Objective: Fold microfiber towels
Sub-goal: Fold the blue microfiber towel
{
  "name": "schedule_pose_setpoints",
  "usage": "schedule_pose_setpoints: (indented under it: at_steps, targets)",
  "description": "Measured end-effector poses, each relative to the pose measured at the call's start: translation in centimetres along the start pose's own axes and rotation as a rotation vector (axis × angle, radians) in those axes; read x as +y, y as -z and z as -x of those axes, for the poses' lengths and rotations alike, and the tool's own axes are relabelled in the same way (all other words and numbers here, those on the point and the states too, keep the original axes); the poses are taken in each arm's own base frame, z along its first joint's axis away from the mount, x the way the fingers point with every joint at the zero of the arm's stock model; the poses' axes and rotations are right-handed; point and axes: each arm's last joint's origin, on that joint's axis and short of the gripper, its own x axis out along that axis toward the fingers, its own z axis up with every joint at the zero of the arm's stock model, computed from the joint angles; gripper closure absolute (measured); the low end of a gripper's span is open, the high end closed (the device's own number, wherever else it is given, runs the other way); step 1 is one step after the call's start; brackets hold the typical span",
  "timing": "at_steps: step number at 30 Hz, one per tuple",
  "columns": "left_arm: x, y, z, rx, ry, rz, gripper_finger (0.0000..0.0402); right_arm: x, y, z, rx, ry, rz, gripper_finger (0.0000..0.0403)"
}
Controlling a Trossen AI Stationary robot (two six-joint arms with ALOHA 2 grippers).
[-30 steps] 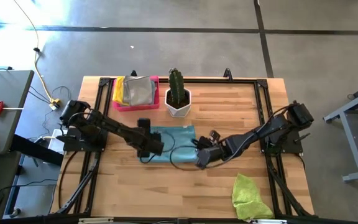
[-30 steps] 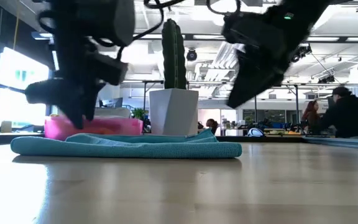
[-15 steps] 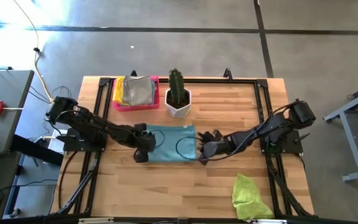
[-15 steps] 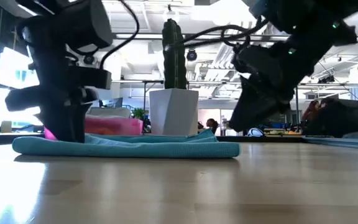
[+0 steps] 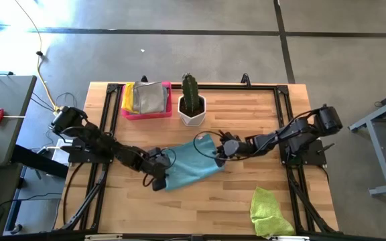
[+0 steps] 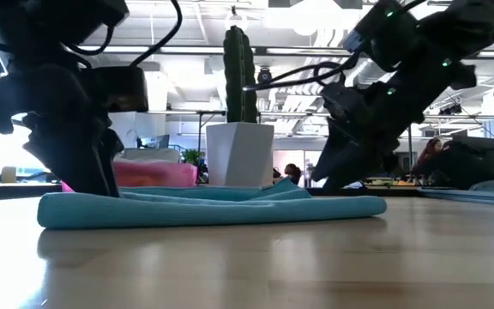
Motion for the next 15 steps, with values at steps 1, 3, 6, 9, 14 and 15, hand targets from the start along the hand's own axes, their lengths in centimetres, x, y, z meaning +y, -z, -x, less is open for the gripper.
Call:
schedule_pose_setpoints:
  at_steps: [1, 3, 6, 9, 14, 15]
  targets:
    - [-0.2, 0.2, -0.1, -0.001, -0.001, 0.006, 0.023, -0.2, -0.2, -0.1, -0.004, 0.007, -0.01, 0.0229]
    - [-0.5, 0.3, -0.4, -0.009, -0.012, 0.023, 0.023, -0.7, -0.8, -0.3, -0.014, 0.02, -0.034, 0.0207]
    - [-0.8, 0.7, -0.8, -0.019, -0.031, 0.038, 0.023, -1.5, -1.6, -0.5, -0.019, 0.037, -0.064, 0.018]
    - [-0.9, 0.7, -0.8, -0.033, -0.04, 0.036, 0.023, -2.4, -2.4, -0.8, 0.003, 0.023, -0.074, 0.0168]
    - [-1.0, 0.6, -0.9, -0.055, -0.041, 0.041, 0.023, -3.2, -3.3, -1.0, 0.046, -0.031, -0.091, 0.0167]
    - [-1.0, 0.6, -0.9, -0.06, -0.038, 0.042, 0.023, -3.3, -3.4, -1.1, 0.052, -0.045, -0.094, 0.0167]
